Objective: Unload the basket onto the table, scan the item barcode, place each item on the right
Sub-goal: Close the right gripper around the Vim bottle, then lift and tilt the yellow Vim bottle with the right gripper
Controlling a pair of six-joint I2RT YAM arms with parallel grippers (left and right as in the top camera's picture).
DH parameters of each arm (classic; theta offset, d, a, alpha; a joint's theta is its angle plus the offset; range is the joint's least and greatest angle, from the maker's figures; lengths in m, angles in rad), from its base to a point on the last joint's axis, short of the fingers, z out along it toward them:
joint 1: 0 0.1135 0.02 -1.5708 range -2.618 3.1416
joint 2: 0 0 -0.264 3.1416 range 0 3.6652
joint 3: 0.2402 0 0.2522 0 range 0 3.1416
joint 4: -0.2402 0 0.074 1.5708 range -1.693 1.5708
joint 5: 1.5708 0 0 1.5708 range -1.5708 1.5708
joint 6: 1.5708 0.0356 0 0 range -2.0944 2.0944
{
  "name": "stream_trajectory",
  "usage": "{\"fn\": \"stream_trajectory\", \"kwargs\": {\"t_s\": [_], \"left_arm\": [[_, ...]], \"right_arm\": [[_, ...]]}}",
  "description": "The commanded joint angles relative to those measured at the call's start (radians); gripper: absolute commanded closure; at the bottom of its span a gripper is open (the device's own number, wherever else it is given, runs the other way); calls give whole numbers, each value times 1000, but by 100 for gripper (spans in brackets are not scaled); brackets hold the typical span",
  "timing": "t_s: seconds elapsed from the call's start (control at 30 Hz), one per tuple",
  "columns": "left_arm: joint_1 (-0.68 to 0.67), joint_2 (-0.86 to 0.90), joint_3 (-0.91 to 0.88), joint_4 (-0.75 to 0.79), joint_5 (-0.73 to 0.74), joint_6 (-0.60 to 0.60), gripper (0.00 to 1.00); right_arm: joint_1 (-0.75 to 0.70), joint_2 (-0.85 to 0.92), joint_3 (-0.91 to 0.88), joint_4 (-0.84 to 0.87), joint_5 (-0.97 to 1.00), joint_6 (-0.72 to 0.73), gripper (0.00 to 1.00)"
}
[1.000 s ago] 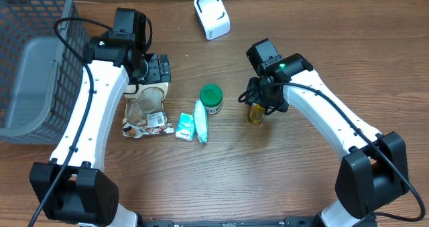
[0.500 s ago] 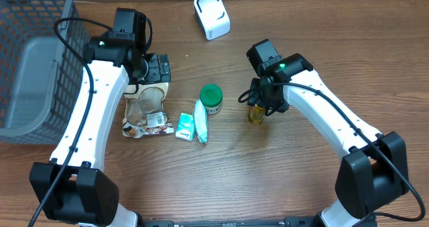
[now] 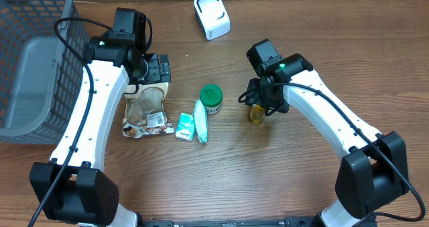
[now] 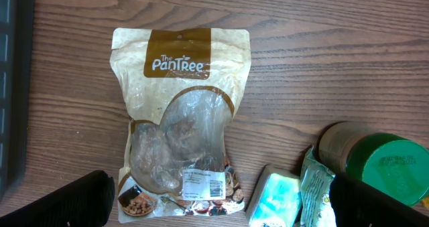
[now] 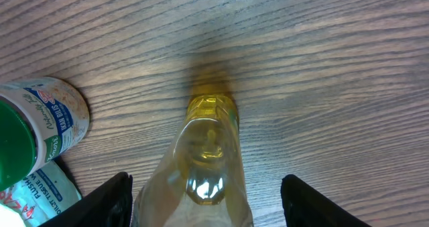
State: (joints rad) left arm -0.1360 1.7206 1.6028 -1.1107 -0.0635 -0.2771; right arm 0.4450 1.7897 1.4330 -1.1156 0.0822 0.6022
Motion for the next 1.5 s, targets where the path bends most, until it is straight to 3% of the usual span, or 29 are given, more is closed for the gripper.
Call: {"fn": "stream_trajectory", "kwargs": {"t_s": [0.0,0.57,1.07,1.3,1.47], "left_arm": [[5,2,16,0,5,19,0],[5,2,16,0,5,19,0],[5,2,16,0,5,19,0],[5,2,16,0,5,19,0],[5,2,16,0,5,19,0]], "right_arm": [[-5,-5,-6,3,3,0,34],[-5,-5,-6,3,2,0,62],[-10,-174,18,-5,-66,-18,63],[-16,-224,18,-21,-203,-159,63],[-87,-224,18,-48,-474,-330,63]]}}
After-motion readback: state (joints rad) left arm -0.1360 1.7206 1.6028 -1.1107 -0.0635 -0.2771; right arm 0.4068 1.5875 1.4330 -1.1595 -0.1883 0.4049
